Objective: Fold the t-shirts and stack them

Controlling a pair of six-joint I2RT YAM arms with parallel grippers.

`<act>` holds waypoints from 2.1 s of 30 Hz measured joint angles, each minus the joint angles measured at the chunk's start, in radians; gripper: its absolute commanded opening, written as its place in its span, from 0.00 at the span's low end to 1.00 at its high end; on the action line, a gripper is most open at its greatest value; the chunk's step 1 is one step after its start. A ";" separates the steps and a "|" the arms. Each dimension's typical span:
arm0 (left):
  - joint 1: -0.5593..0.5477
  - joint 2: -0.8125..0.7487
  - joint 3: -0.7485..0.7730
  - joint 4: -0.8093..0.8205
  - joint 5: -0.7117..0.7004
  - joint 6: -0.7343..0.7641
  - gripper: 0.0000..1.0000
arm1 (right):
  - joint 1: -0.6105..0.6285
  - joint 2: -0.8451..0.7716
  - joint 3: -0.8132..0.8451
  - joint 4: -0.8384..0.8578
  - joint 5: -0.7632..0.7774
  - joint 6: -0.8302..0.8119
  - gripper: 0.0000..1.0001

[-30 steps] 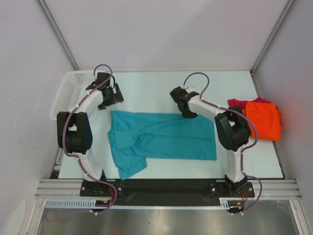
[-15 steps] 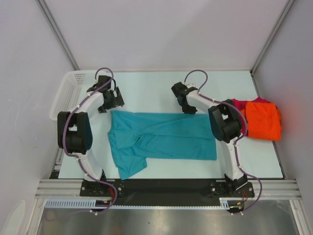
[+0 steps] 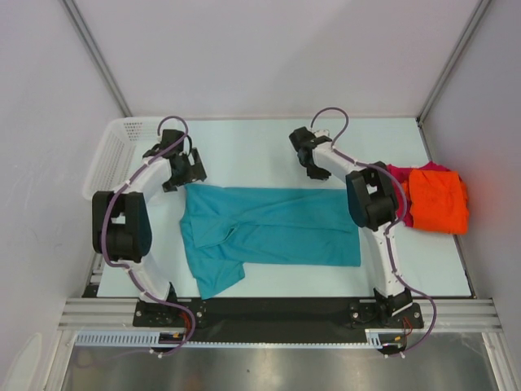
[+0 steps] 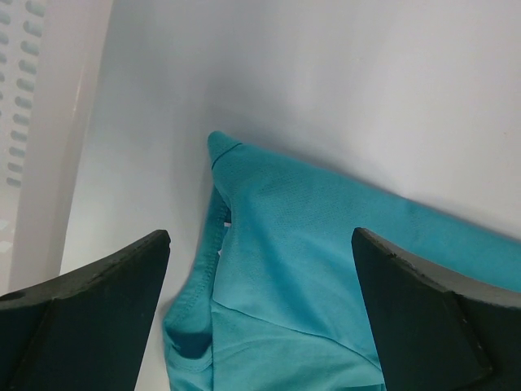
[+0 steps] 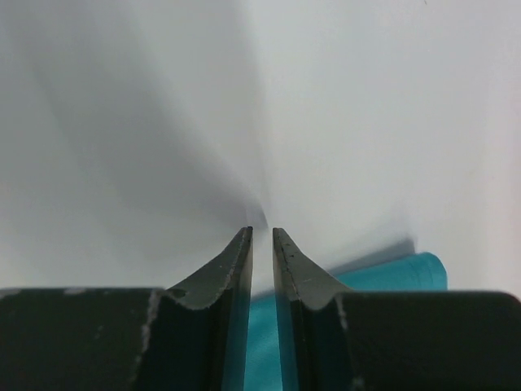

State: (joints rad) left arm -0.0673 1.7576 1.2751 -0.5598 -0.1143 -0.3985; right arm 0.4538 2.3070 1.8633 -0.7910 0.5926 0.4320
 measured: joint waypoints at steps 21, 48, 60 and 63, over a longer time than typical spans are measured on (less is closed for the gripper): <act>-0.037 -0.009 -0.019 0.019 0.039 0.000 0.99 | -0.113 -0.394 -0.425 0.002 0.063 0.064 0.26; -0.109 -0.007 -0.033 0.052 0.043 -0.001 1.00 | -0.117 -0.305 -0.449 0.073 0.045 0.042 0.24; -0.109 -0.007 -0.033 0.052 0.043 0.000 0.99 | -0.117 -0.304 -0.468 0.093 0.019 0.044 0.03; -0.109 -0.007 -0.033 0.052 0.043 0.000 0.99 | -0.117 -0.304 -0.476 0.094 0.013 0.045 0.00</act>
State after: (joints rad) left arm -0.1764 1.7504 1.2419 -0.5076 -0.0715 -0.3988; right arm 0.3363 2.0029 1.3872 -0.6971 0.6060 0.4770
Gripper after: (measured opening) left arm 0.994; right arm 0.030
